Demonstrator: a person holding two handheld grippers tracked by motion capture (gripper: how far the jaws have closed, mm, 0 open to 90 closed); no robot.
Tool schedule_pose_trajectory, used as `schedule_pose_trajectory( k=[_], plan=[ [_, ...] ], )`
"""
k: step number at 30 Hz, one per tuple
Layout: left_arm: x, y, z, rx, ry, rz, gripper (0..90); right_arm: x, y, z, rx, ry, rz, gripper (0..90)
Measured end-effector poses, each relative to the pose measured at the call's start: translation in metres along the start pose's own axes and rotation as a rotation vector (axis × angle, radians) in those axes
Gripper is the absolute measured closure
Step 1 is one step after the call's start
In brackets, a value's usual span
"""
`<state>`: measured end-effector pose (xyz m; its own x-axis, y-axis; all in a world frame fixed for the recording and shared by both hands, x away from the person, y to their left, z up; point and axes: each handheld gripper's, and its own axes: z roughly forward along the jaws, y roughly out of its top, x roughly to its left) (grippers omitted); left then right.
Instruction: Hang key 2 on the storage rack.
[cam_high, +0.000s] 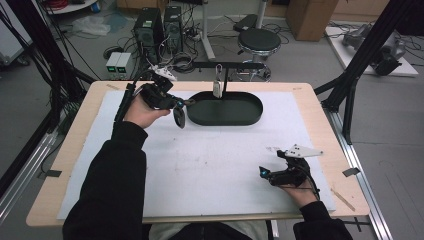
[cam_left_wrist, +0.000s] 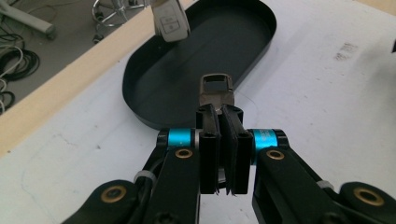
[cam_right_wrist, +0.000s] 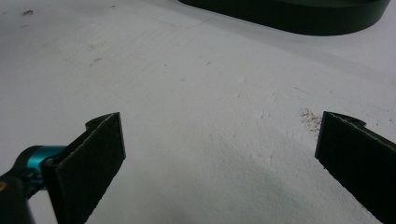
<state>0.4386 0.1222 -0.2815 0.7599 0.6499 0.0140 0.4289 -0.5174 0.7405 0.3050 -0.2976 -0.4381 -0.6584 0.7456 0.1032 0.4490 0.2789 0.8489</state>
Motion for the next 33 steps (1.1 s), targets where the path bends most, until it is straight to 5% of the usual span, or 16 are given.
schedule_pose_trajectory(
  k=[7, 11, 25, 33],
  plan=[
    [0.016, 0.006, 0.004, -0.046, 0.011, -0.033, 85.4, -0.001, -0.001, -0.001, -0.002, -0.001, 0.008, 0.9],
    [0.024, 0.013, 0.012, -0.029, 0.022, -0.035, 85.4, -0.001, -0.001, 0.0, 0.003, 0.001, 0.012, 0.9],
    [0.038, 0.049, 0.018, -0.17, 0.09, -0.05, 85.4, -0.002, -0.001, -0.003, -0.017, 0.008, 0.024, 0.9],
    [0.041, 0.06, 0.033, -0.153, 0.138, -0.063, 85.4, -0.002, -0.001, -0.005, -0.023, 0.009, 0.027, 0.9]
  ],
)
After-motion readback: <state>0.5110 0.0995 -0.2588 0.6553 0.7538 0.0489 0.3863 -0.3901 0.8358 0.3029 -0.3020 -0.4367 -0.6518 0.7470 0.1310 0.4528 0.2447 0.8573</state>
